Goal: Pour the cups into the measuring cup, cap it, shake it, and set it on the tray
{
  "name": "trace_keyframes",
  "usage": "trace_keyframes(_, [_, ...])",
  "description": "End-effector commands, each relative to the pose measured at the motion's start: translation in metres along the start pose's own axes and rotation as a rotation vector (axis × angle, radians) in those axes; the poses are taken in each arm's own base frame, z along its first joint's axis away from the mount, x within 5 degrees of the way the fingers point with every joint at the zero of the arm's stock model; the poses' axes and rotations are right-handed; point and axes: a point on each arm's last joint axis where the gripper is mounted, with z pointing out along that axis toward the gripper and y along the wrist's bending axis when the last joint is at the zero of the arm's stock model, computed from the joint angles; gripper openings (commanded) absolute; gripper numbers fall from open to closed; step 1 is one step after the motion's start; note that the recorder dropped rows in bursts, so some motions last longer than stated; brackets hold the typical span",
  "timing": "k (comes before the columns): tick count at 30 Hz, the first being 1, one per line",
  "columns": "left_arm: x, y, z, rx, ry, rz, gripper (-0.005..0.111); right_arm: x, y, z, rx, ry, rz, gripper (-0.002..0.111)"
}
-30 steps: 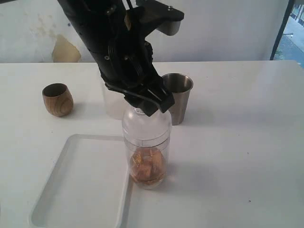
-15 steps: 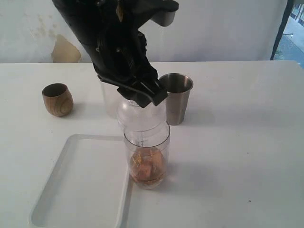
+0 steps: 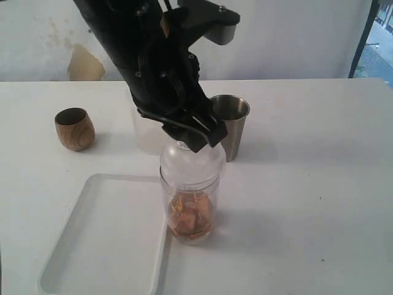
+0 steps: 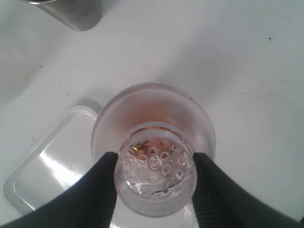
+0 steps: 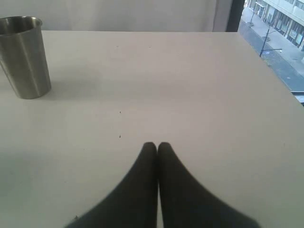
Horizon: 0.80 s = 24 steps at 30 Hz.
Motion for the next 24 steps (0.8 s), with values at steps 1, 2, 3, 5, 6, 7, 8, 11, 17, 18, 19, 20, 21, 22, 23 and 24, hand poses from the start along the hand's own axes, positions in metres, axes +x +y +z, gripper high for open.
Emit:
trace_keyframes(1, [0.000, -0.002, 0.004, 0.017, 0.010, -0.002, 0.000, 0.000, 0.000, 0.000, 0.006, -0.007, 0.005, 0.000])
trace_keyframes(2, [0.000, -0.002, 0.004, 0.017, 0.010, -0.002, 0.000, 0.000, 0.000, 0.000, 0.006, -0.007, 0.005, 0.000])
trace_keyframes(3, [0.000, -0.001, 0.004, 0.015, 0.011, -0.002, 0.000, 0.000, 0.000, 0.000, 0.006, -0.007, 0.005, 0.000])
trace_keyframes(5, [0.001, 0.000, 0.004, -0.007, 0.013, 0.006, 0.000, 0.000, 0.000, 0.000, 0.006, -0.007, 0.005, 0.000])
trace_keyframes(6, [0.001, 0.001, 0.004, -0.014, 0.014, 0.009, 0.000, 0.000, 0.000, 0.000, 0.006, -0.007, 0.005, 0.000])
trace_keyframes(7, [0.001, 0.003, 0.004, -0.033, 0.016, 0.016, 0.000, 0.000, 0.000, 0.000, 0.006, -0.007, 0.005, 0.000])
trace_keyframes(8, [0.001, 0.003, 0.004, -0.035, 0.016, 0.017, 0.000, 0.000, 0.000, 0.000, 0.006, -0.007, 0.005, 0.000])
trace_keyframes(11, [0.001, 0.004, 0.004, -0.044, 0.017, 0.020, 0.000, 0.000, 0.000, 0.000, 0.006, -0.007, 0.005, 0.000])
trace_keyframes(17, [0.001, 0.004, 0.004, -0.044, 0.017, 0.020, 0.000, 0.000, 0.000, 0.000, 0.006, -0.007, 0.005, 0.000])
trace_keyframes(18, [0.001, 0.004, 0.006, -0.043, 0.020, 0.020, 0.000, 0.000, 0.000, 0.000, 0.006, -0.007, 0.005, 0.000])
trace_keyframes(19, [0.001, 0.004, 0.006, -0.041, 0.020, 0.019, 0.000, 0.000, 0.000, 0.000, 0.006, -0.007, 0.005, 0.000])
trace_keyframes(20, [0.000, 0.004, 0.008, -0.039, 0.024, 0.019, 0.000, 0.000, 0.000, 0.000, 0.006, -0.007, 0.005, 0.000])
trace_keyframes(21, [0.000, 0.003, 0.009, -0.036, 0.026, 0.018, 0.000, 0.000, 0.000, 0.000, 0.006, -0.007, 0.005, 0.000])
trace_keyframes(22, [0.000, 0.003, 0.011, -0.034, 0.031, 0.017, 0.000, 0.000, 0.000, 0.000, 0.006, -0.007, 0.005, 0.000])
trace_keyframes(23, [0.000, 0.003, 0.013, -0.029, 0.036, 0.015, 0.000, 0.000, 0.000, 0.000, 0.006, -0.007, 0.005, 0.000])
trace_keyframes(24, [-0.001, 0.002, 0.015, -0.019, 0.041, 0.012, 0.000, 0.000, 0.000, 0.000, 0.006, -0.007, 0.005, 0.000])
